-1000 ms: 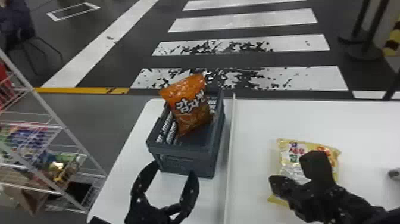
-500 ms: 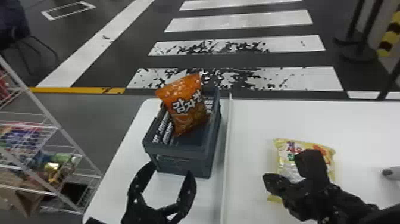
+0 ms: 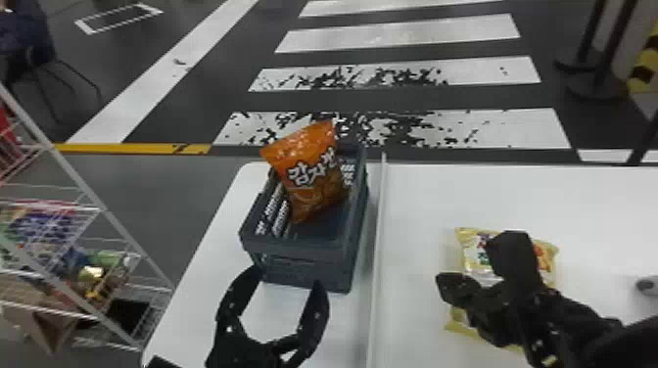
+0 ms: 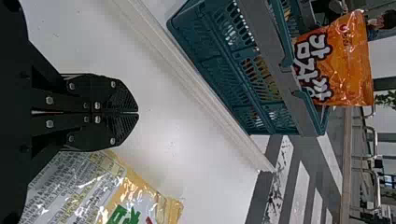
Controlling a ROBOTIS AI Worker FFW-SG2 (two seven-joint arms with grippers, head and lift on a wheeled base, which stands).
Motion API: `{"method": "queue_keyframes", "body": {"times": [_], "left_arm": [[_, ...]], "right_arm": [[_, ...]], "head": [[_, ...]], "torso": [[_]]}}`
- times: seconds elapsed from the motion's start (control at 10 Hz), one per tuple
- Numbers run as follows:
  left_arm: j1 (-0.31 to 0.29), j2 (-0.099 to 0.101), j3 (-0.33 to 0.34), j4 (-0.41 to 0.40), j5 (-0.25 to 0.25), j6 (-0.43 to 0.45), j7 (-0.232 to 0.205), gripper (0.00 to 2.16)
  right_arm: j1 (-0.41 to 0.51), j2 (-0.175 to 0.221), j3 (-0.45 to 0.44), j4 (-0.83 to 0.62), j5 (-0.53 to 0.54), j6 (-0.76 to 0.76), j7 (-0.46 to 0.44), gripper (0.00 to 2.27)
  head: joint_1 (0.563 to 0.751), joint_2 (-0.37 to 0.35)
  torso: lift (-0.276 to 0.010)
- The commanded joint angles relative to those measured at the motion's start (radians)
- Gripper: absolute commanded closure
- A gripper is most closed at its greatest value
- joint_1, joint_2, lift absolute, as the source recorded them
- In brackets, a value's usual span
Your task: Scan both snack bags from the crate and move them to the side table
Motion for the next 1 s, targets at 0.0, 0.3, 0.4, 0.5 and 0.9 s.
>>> {"method": "queue_keyframes", "body": {"times": [0.0,0.3,0.4,0.5,0.9], "left_arm": [[0.001,0.001,0.0,-0.003,-0.001,-0.001,0.0,0.08],[0.011,0.004,0.007,-0.013,-0.004,0.002,0.0,0.08],[0.011,0.004,0.009,-0.013,-0.004,0.002,0.0,0.08],[0.011,0.004,0.009,-0.016,-0.004,0.005,0.0,0.08],[0.009,0.005,0.007,-0.019,-0.006,0.024,0.0,0.08]], "right_arm": [[-0.041,0.007,0.005,0.043,-0.004,-0.004,-0.002,2.25],[-0.096,0.012,0.014,0.124,0.007,-0.032,-0.011,2.25],[-0.108,0.011,0.01,0.146,0.007,-0.032,-0.014,2.25],[-0.113,0.004,0.007,0.155,0.009,-0.032,-0.014,2.25],[-0.093,-0.026,-0.012,0.144,0.015,-0.025,-0.014,2.25]], "head": [[0.695,0.229],[0.695,0.222],[0.695,0.216],[0.695,0.208],[0.695,0.171]], "torso": [[-0.099],[-0.099],[-0.099],[-0.099],[-0.099]]}}
